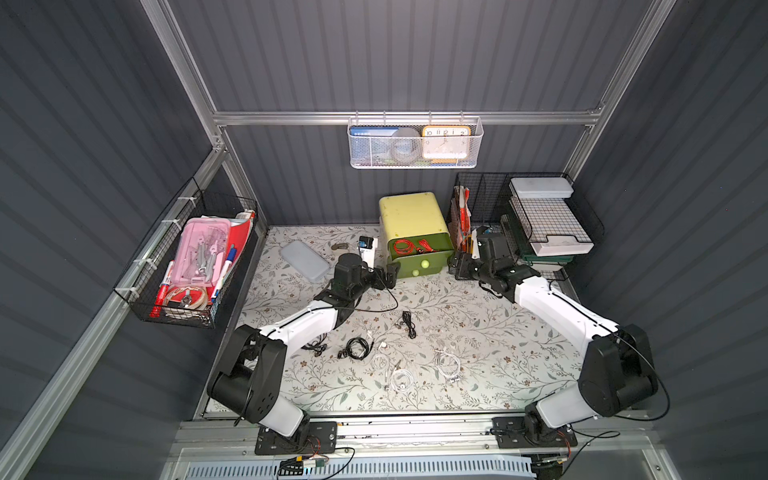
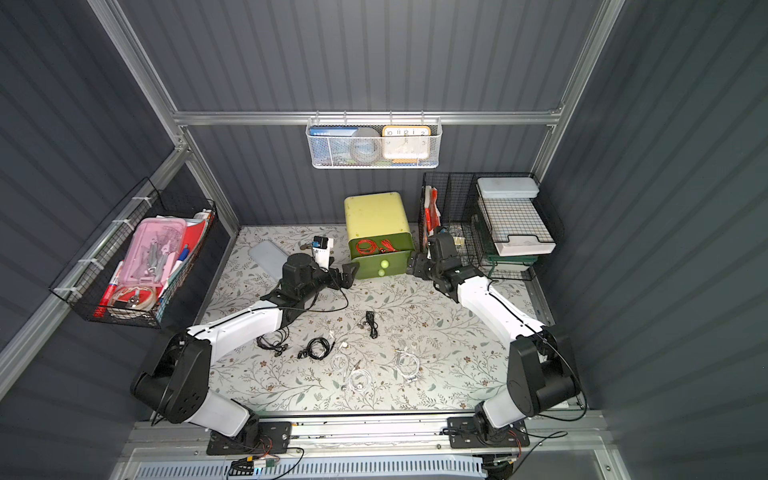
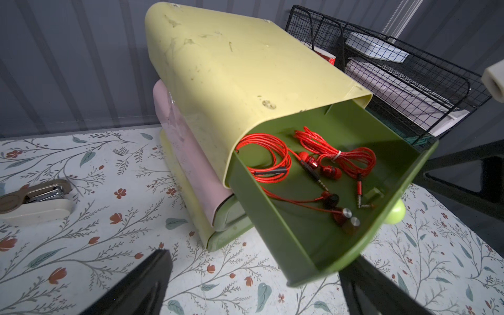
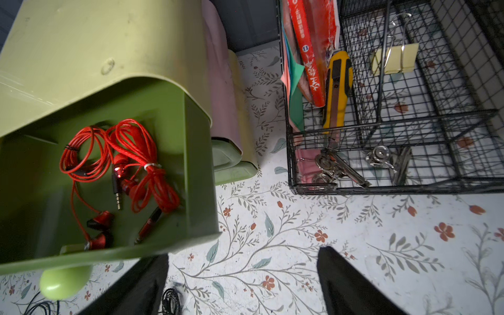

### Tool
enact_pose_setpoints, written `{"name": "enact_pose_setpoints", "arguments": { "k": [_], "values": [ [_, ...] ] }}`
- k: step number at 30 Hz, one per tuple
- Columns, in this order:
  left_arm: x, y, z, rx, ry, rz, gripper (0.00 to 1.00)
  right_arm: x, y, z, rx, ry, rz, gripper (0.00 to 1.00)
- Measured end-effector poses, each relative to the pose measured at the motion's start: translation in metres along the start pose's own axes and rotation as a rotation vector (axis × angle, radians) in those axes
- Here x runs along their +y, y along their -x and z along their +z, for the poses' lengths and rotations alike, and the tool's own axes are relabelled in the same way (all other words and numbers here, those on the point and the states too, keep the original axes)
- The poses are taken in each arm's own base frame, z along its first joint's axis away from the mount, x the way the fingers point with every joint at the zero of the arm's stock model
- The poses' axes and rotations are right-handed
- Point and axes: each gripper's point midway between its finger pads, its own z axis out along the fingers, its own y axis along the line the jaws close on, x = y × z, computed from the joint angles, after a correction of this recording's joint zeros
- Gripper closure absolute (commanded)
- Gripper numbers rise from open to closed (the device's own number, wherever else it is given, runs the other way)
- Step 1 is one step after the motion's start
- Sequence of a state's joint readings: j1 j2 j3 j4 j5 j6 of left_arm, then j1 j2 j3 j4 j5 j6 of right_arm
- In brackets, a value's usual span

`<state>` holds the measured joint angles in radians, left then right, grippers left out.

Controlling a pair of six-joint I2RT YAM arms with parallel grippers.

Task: Place the wired earphones into the drawer by color
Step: Close the drawer in the storage box.

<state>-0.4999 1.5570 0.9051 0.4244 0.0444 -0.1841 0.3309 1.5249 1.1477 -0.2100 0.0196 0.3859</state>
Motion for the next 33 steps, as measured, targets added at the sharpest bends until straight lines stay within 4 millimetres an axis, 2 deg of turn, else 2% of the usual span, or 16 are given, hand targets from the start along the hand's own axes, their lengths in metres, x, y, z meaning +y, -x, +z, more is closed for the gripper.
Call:
{"name": "enact_pose_setpoints", "arguments": {
  "k": [6,14,25,33],
  "values": [
    [0.003,0.002,0.007,-0.002,0.016,-0.004,0.01,0.004,0.009,0.003,-0.007,0.026,0.028,0.11],
    [0.005,0.003,0.017,0.003,0.021,-0.008,0.01,0.004,0.012,0.013,0.006,0.038,0.052,0.11],
    [0.005,0.014,0.025,-0.016,0.020,-0.021,0.01,0.007,0.024,0.024,0.007,0.059,0.071,0.12],
    [0.008,0.013,0.035,-0.003,0.032,-0.027,0.01,0.010,0.030,0.033,0.009,0.073,0.078,0.12]
  ]
}}
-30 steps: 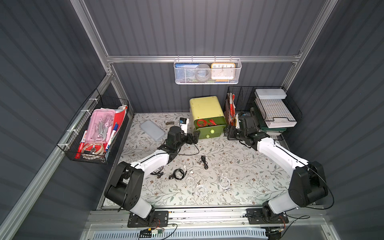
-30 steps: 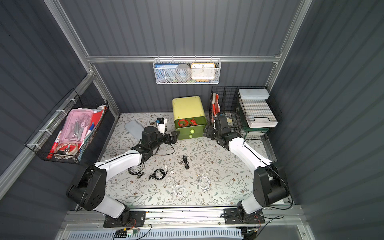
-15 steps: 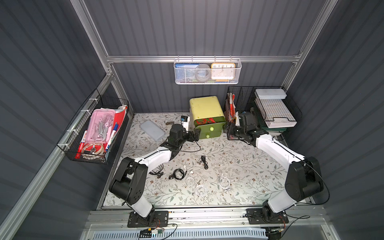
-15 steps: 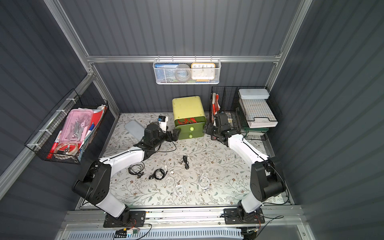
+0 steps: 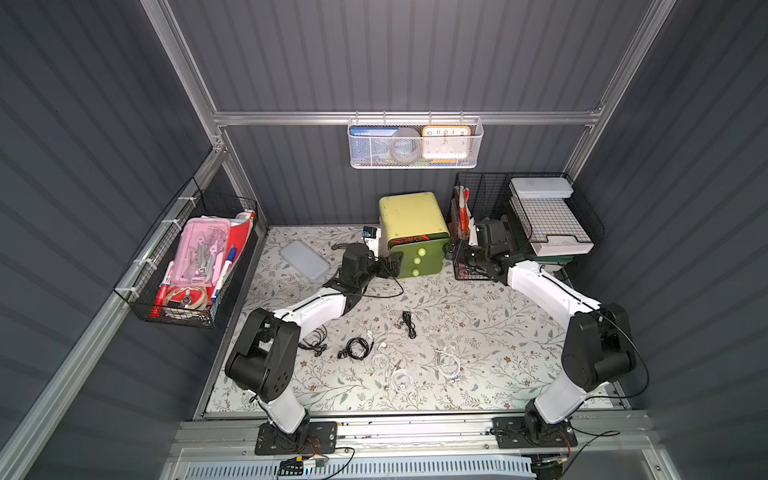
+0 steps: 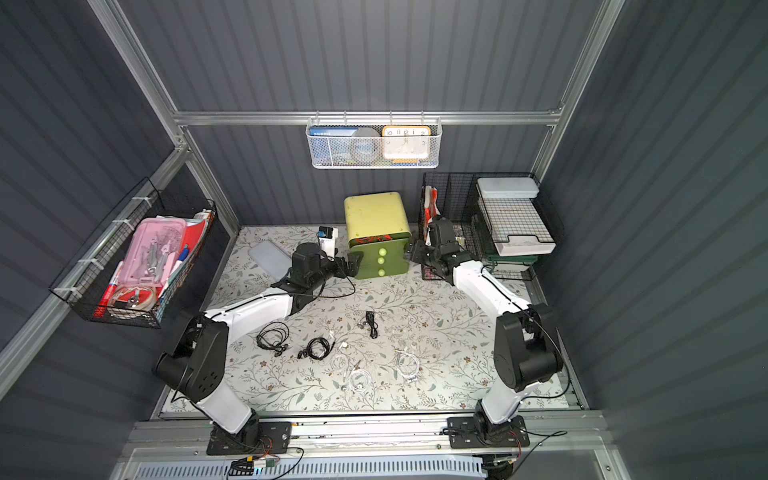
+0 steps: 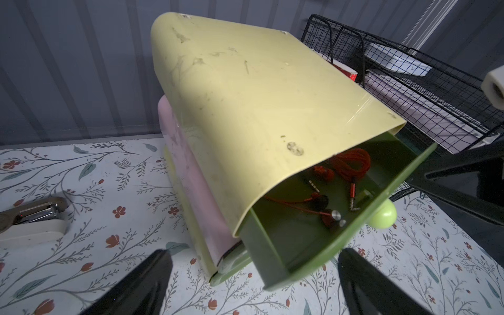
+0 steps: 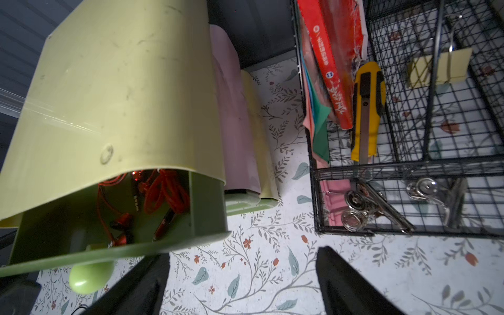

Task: Place the wired earphones into the drawer by color
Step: Close the drawer in the storage box.

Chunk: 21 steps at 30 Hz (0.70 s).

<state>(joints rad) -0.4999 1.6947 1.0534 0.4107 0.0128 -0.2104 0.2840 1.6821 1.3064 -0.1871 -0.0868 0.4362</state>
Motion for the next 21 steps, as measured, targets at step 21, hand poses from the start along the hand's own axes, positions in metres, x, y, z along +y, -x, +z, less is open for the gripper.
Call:
{"name": "enact_pose_setpoints", "arguments": {
  "k": [21],
  "values": [
    [0.012,-0.002,0.015,0.009,0.062,-0.002,0.01,0.003,0.013,0.014,-0.003,0.024,0.008,0.12]
  ]
}}
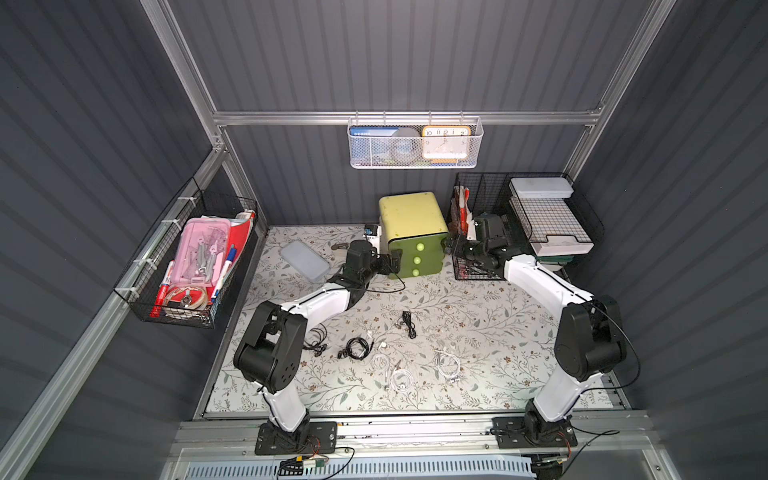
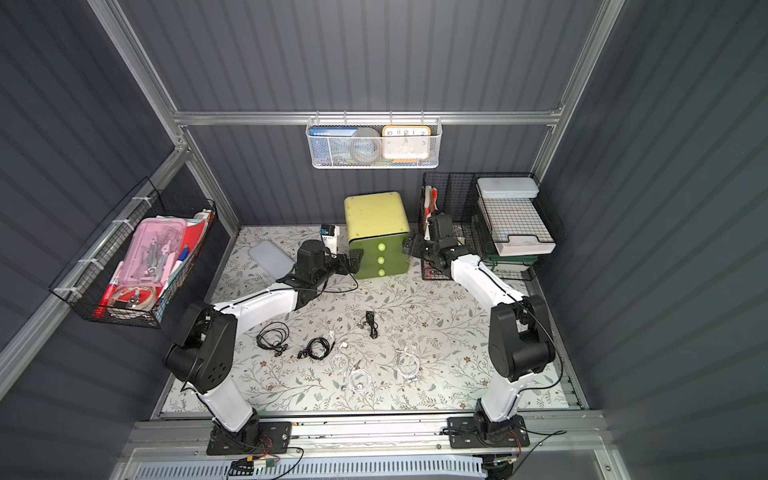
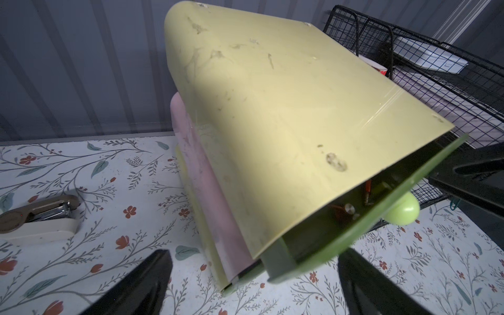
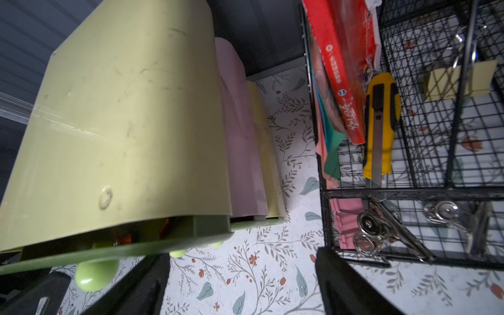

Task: Place the wired earphones into the drawer by color
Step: Close the drawer in the storage box, then open the drawer in the storage box.

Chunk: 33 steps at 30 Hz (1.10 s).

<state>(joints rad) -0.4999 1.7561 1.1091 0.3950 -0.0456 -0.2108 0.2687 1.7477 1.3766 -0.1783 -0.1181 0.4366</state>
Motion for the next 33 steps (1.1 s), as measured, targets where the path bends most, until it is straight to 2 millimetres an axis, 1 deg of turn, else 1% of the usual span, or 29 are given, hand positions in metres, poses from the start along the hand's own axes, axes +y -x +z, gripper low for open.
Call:
{"name": "enact_pose_setpoints", "arguments": {
  "k": [11,15,18,22,24,26,29,31,33],
  "values": [
    [0.001,-0.001,0.001,0.001,0.003,-0.008,0.01,0.002,0.002,-0.001,0.000,0.012,0.001,0.12],
    [-0.001,0.003,-0.003,-0.007,-0.005,-0.012,0.01,0.003,0.001,-0.003,0.001,0.022,0.002,0.12],
    [-0.004,0.006,-0.014,-0.015,-0.016,-0.016,0.01,0.005,-0.003,-0.010,0.002,0.042,0.001,0.12],
    [-0.008,0.010,-0.036,-0.033,-0.028,-0.018,0.01,0.010,-0.012,-0.024,0.012,0.089,0.013,0.13],
    [-0.009,0.012,-0.047,-0.043,-0.033,-0.017,0.01,0.014,-0.019,-0.027,0.025,0.120,0.024,0.14],
    [-0.010,0.014,-0.058,-0.055,-0.037,-0.016,0.01,0.015,-0.029,-0.026,0.052,0.146,0.045,0.15],
    [-0.011,0.012,-0.073,-0.066,-0.042,-0.014,0.01,0.016,-0.046,-0.023,0.097,0.187,0.084,0.16],
    [-0.011,0.006,-0.081,-0.063,-0.049,-0.013,0.01,0.018,-0.056,-0.020,0.121,0.219,0.117,0.18],
    [-0.011,-0.004,-0.086,-0.053,-0.057,-0.012,0.01,0.019,-0.065,-0.016,0.138,0.251,0.155,0.20]
  ]
}}
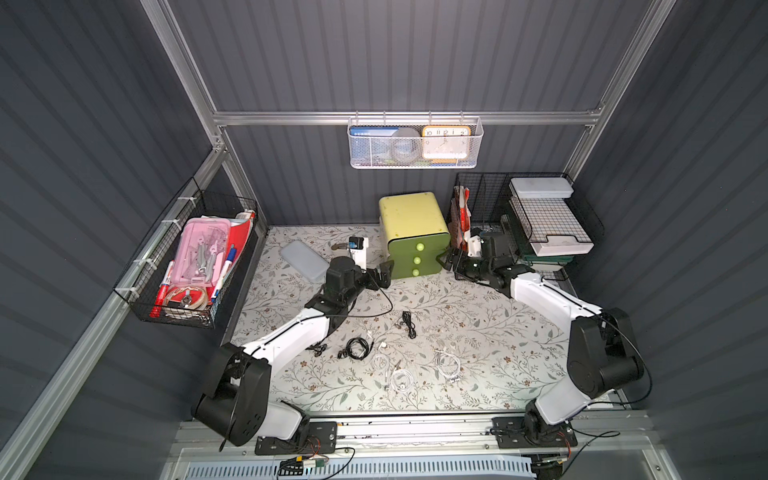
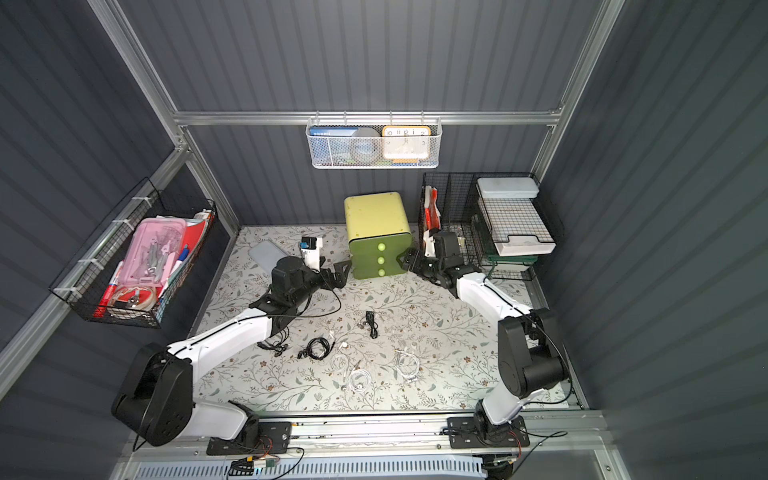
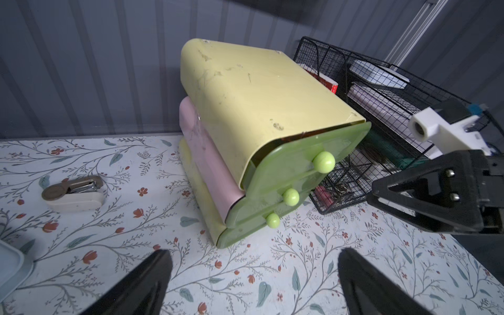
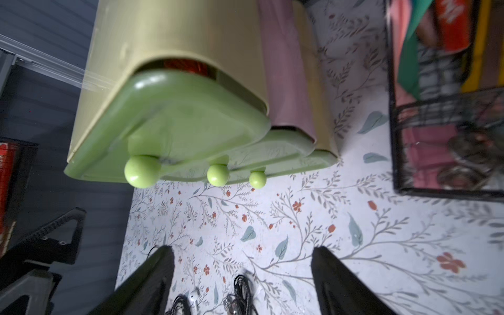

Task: Place the wired earphones into the drawer by color
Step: Open the drawer in the storage box.

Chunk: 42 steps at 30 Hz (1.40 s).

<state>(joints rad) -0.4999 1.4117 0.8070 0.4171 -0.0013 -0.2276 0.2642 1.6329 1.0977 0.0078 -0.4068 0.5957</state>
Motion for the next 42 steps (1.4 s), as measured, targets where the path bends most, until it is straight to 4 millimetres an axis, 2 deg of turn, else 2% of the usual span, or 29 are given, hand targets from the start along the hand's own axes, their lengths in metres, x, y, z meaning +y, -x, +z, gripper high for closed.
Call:
{"name": "enact_pose_setpoints", "arguments": {
  "k": [5,10,15,24,28,34,42],
  "values": [
    [0.002,-0.035,-0.009,0.042,-0.018,-0.004,0.01,-0.003,-0.017,0.019,0.023,0.057,0.080,0.22],
    [0.004,-0.053,-0.012,0.056,-0.026,-0.007,0.01,0.004,-0.031,0.039,0.012,0.101,0.117,0.25],
    [0.001,-0.046,-0.014,0.031,-0.040,-0.004,0.01,0.019,-0.037,0.054,-0.051,0.144,0.132,0.30],
    [-0.004,-0.027,-0.022,-0.022,-0.053,0.002,0.01,0.030,-0.029,0.066,-0.232,0.146,0.119,0.36],
    [-0.005,-0.023,-0.024,-0.036,-0.055,0.003,0.01,0.026,-0.022,0.070,-0.284,0.140,0.128,0.41],
    [-0.005,-0.022,-0.025,-0.038,-0.055,0.003,0.01,0.015,-0.022,0.082,-0.300,0.115,0.137,0.46],
    [-0.005,-0.022,-0.025,-0.038,-0.052,0.003,0.01,0.020,-0.015,0.087,-0.331,0.129,0.136,0.51]
  ]
}}
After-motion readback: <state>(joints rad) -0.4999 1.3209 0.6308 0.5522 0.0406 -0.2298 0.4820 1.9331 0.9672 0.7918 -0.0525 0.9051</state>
